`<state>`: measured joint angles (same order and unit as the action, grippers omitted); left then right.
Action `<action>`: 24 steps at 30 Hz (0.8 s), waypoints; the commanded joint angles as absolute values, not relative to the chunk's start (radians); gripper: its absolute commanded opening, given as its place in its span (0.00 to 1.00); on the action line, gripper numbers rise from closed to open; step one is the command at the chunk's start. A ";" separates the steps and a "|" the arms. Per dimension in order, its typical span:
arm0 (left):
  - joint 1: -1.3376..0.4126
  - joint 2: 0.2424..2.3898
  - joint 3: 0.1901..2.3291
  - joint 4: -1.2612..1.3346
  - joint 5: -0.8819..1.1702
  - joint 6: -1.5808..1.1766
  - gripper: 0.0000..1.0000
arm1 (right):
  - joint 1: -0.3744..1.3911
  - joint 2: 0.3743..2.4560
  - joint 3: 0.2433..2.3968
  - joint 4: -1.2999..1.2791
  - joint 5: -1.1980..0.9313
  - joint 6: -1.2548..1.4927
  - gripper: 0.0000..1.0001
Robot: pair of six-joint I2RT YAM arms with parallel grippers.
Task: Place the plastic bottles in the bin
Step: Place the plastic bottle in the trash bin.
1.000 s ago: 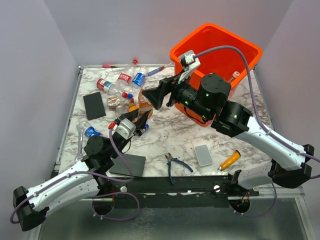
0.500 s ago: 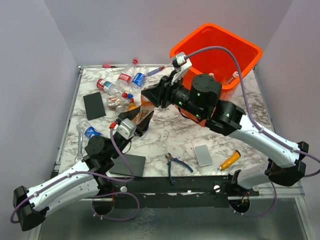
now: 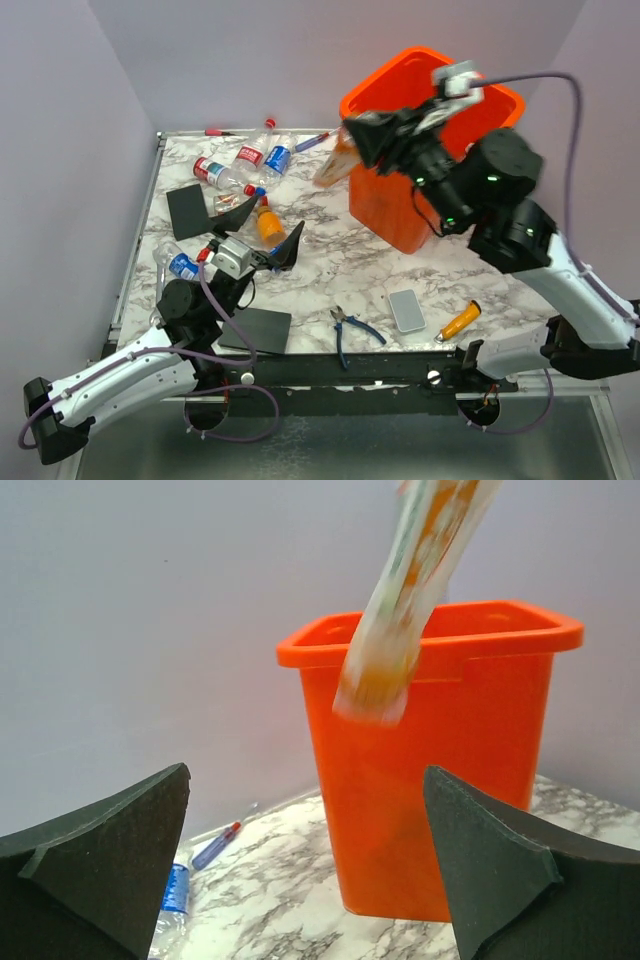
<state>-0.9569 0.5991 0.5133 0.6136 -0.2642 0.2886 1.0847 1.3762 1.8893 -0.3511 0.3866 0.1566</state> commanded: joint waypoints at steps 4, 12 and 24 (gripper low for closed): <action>-0.963 0.585 0.462 0.710 -0.484 0.351 0.99 | 1.072 1.271 1.830 0.233 0.899 -0.474 0.00; -0.963 0.601 0.440 0.759 -0.559 0.359 0.99 | 0.635 1.443 2.067 -0.158 0.804 -0.084 0.00; -0.964 0.621 0.433 0.762 -0.556 0.349 0.99 | 0.348 1.617 1.965 -0.375 0.463 0.339 0.00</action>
<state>-0.9581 0.6212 0.4458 0.7387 -0.5407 0.3462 0.3687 1.6146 2.0228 -0.3016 0.6430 0.1894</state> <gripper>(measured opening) 0.991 0.348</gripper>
